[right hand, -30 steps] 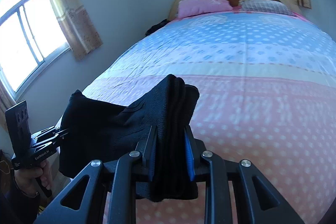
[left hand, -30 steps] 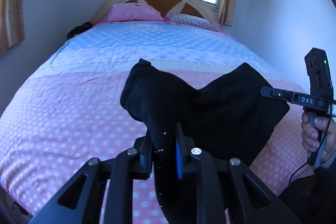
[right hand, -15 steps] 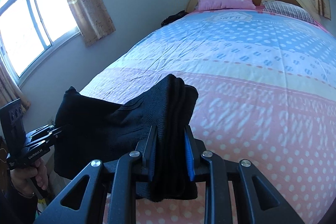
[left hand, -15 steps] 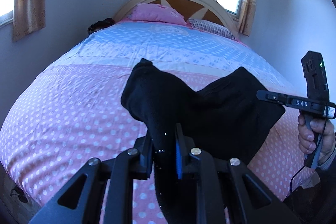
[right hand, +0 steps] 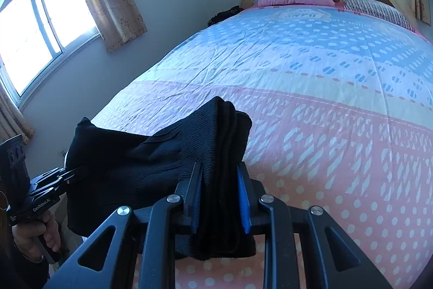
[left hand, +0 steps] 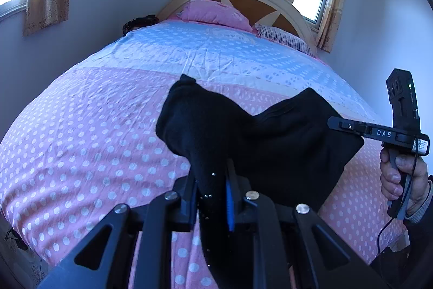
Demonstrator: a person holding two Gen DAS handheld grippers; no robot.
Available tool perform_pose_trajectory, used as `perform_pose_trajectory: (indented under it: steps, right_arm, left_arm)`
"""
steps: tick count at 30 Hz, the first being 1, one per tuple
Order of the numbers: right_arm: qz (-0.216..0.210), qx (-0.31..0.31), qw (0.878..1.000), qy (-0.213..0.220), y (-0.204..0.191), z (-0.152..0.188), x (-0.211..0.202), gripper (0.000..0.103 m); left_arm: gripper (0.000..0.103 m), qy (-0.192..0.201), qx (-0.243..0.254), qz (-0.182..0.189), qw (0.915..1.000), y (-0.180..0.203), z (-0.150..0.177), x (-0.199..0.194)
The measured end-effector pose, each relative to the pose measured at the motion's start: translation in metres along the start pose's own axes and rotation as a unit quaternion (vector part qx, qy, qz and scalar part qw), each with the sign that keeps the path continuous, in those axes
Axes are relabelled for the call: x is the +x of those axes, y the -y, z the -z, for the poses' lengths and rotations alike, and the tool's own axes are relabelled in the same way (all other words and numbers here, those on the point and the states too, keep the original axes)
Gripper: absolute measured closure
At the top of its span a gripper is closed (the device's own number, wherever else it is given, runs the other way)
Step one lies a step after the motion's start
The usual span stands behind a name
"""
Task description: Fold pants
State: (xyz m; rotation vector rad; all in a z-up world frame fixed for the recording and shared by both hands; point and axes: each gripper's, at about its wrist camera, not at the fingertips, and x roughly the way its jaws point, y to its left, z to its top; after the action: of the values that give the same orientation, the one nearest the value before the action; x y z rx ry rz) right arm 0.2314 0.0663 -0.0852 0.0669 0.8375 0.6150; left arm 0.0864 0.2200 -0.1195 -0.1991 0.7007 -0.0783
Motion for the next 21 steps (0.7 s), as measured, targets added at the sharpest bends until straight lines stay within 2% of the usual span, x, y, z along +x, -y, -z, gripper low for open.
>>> perform_pose_trajectory:
  steps: [8, 10, 15, 17, 18, 21]
  right_arm:
    - [0.007, 0.014, 1.0, -0.011, 0.008, 0.002, 0.016, 0.079]
    - [0.01, 0.022, 1.0, -0.018, 0.012, 0.004, 0.022, 0.079]
    - [0.011, 0.046, 0.998, -0.029, 0.027, 0.009, 0.035, 0.077]
    - [0.012, 0.053, 0.998, -0.032, 0.031, 0.011, 0.039, 0.076]
    - [0.011, 0.056, 0.998, -0.035, 0.034, 0.012, 0.041, 0.076]
    - [0.011, 0.063, 0.997, -0.036, 0.039, 0.015, 0.043, 0.066]
  left_arm:
    - [0.084, -0.01, 0.0, -0.005, 0.9999, -0.007, 0.006, 0.012]
    - [0.075, -0.012, 0.005, -0.012, 0.9998, -0.007, 0.009, 0.017]
    - [0.063, -0.014, 0.032, -0.048, 0.9982, -0.003, 0.021, 0.028]
    - [0.057, -0.012, 0.035, -0.055, 0.9978, -0.005, 0.023, 0.03]
    - [0.05, -0.01, 0.035, -0.059, 0.9976, -0.007, 0.024, 0.03]
    - [0.036, -0.004, 0.027, -0.066, 0.9974, -0.014, 0.026, 0.031]
